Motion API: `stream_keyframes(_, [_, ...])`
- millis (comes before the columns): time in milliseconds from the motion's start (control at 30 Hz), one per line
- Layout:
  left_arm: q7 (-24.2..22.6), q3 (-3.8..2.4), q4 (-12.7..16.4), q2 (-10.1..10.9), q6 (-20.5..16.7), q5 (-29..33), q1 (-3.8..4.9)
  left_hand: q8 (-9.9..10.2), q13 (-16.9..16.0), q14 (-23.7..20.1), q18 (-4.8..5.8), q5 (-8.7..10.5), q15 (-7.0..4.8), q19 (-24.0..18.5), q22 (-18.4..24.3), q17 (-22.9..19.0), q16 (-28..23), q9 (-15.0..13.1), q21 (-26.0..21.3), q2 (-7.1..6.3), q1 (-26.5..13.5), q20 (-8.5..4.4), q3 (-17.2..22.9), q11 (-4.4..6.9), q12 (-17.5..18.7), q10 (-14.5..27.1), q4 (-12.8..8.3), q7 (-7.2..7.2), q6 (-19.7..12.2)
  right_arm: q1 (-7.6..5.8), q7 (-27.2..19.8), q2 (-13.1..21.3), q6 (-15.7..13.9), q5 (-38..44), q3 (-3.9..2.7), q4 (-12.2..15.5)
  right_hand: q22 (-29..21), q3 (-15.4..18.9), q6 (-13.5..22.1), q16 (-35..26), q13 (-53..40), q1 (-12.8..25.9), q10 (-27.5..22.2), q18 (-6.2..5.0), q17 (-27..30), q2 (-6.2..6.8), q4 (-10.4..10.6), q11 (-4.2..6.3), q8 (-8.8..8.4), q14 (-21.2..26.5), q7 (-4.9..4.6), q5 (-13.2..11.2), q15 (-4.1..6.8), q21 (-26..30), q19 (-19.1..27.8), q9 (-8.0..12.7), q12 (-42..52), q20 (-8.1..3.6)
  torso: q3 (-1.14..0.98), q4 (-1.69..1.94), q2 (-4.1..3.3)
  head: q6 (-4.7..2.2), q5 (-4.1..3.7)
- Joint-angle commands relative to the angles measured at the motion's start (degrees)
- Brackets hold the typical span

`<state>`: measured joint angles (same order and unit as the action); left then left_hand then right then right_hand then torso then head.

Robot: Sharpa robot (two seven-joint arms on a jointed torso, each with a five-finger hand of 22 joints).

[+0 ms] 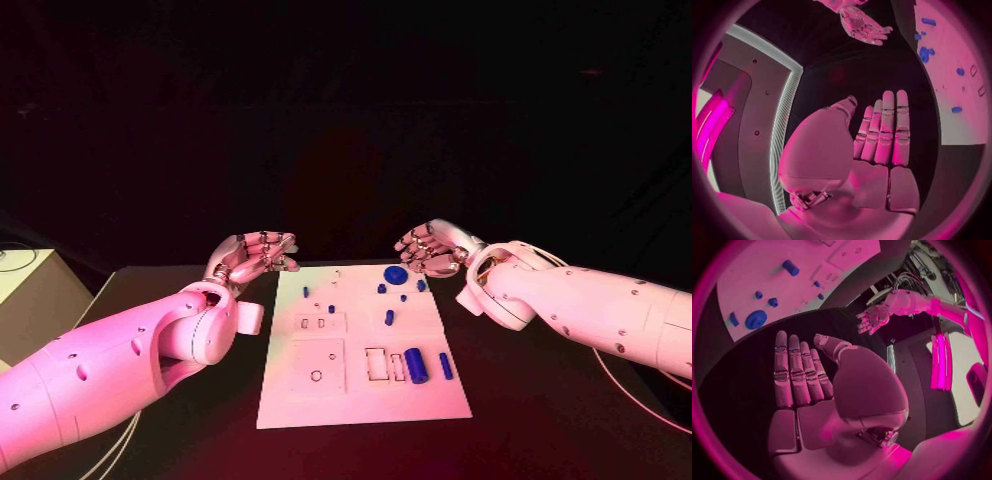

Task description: Assemble the parts on the task board

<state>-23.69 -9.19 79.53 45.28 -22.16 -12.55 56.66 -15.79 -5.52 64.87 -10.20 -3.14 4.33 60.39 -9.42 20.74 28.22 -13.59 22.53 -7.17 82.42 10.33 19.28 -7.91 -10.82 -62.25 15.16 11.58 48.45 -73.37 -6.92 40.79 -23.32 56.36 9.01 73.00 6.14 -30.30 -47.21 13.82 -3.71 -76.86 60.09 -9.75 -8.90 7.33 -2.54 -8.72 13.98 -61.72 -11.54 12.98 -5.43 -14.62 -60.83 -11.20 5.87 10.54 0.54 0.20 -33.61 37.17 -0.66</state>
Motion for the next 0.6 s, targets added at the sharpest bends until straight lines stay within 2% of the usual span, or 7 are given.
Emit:
stream_keyframes(33, [0.46,-0.06,2.51,1.45,5.68,-3.48,0.07,0.33,-0.44,2.34,-0.08,-0.19,-1.12,3.79,-2.89,8.77,11.15,-0.58,5.5,-1.65,-0.86,-1.78,1.21,0.5,0.5,-1.19,0.3,-0.11,0.1,-0.95,5.3,-0.64,1.26,16.82,-0.15,-0.67,6.11,0.73,-8.98,7.04,-0.36,-0.72,11.86,-0.51,-5.87,1.66,-0.83,3.76,1.49,-18.03,2.24,-0.31,5.31,-11.43,-13.71,-1.75,-0.84,-5.96,0.16,0.7,-1.7,-0.53,-0.46])
stream_keyframes(100, [0.3,-0.16,4.23,2.54,6.37,-3.7,0.08,0.25,-1.08,-0.22,0.01,-0.17,-1.02,2.97,-4.65,13.72,16.68,-1.24,8.28,-2.15,-1.29,-1.84,1.45,0.41,0.49,-0.42,0.16,-0.09,-0.3,-1.7,7.06,-1.13,2.81,20.19,-0.18,-1.07,7.37,0.29,-8.23,9.23,-0.24,0.25,11.15,-0.44,-7.73,2.37,-0.06,3.54,0.32,-20.52,1.85,-0.97,5.59,-13.47,-15.21,-1.59,-2.09,-6.1,0.19,1.01,-2.44,-0.65,-0.59])
stream_keyframes(200, [0.36,-0.69,6.32,3.78,7.15,-3.89,0.1,0.11,-1.84,-0.57,-0.09,-0.16,-1.2,2.75,-6.41,16.85,20.74,-1.81,11.18,-2.31,-1.53,-2.01,1.74,0.54,-0.02,-0.48,-0.01,-0.18,-0.49,-2.71,9.15,-1.59,3.97,24.04,-0.2,-1.23,10.67,-1.64,-8.77,16.52,-0.52,1.07,11.6,-0.43,-12.95,3.89,0.92,4.01,-0.65,-24.27,2.19,-0.71,6.24,-18.19,-19.03,-1.97,-2.25,-6.56,0.37,1.58,-3.38,-0.92,-0.95])
stream_keyframes(267, [0.46,-0.99,7.33,4.4,7.49,-3.94,0.1,0.02,-2.41,0.05,-0.17,-0.17,-1.47,2.95,-7.51,18.21,22.77,-2.12,13.03,-2.31,-1.57,-2.22,2.03,0.8,-0.65,-1.01,-0.14,-0.36,-0.51,-3.26,10.11,-1.81,4.28,25.69,-0.21,-1.22,23.46,-3.32,-9.01,24.26,-0.87,1.73,11.79,1.21,-18.27,5.09,1.92,4.26,-1.29,-23.98,2.16,-0.69,6.58,-29.27,-21.85,-2.62,-2.24,-6.69,0.43,1.88,-3.88,-1.25,-1.07])
stream_keyframes(367, [0.71,-1.46,9.05,5.55,7.87,-4.11,0.1,0.0,-2.98,0.66,-0.19,-0.15,-1.72,3.06,-8.54,19.24,24.29,-2.38,14.76,-2.3,-1.57,-2.46,2.39,1.03,-1.31,-1.44,-0.29,-0.54,-0.57,-4.33,11.85,-2.22,4.97,28.82,-0.22,-1.34,31.67,-4.3,-9.03,29.68,-1.07,1.88,11.31,2.18,-22.09,5.86,2.27,4.23,-1.68,-23.26,2.39,-0.56,6.51,-36.19,-23.13,-3.28,-2.22,-6.8,0.58,2.37,-4.75,-1.6,-1.41])
stream_keyframes(467, [1.25,-2.04,10.44,6.56,7.91,-4.86,0.1,0.03,-3.21,0.81,-0.19,-0.15,-1.77,2.98,-9.02,19.63,24.83,-2.49,15.54,-2.32,-1.58,-2.54,2.59,1.06,-1.49,-1.35,-0.36,-0.56,-0.66,-5.08,13.37,-2.66,5.86,31.68,-0.22,-1.73,44.85,-5.1,-8.77,46.22,-1.13,2.31,9.36,3.94,-38.61,7.16,2.58,4.1,-2.08,-23.98,2.46,-0.54,6.28,-46.94,-24.86,-4.39,-2.23,-6.73,0.85,2.87,-5.6,-1.7,-1.91])
stream_keyframes(600, [2.01,-2.82,11.42,7.21,7.75,-6.0,0.09,0.14,-4.6,1.48,-0.15,-0.16,-2.08,4.32,-11.43,23.62,28.66,-2.89,19.73,-2.86,-2.62,-2.8,2.35,1.31,-3.02,-0.93,-0.22,-0.9,-1.14,-5.46,14.42,-3.1,6.58,34.13,-0.17,-2.07,49.48,-5.41,-7.94,51.05,-1.1,2.43,8.05,4.51,-43.26,7.55,2.74,3.88,-2.58,-23.77,2.74,-0.43,6.09,-50.67,-25.1,-4.92,-2.29,-6.64,0.98,3.39,-6.43,-2.16,-2.5])
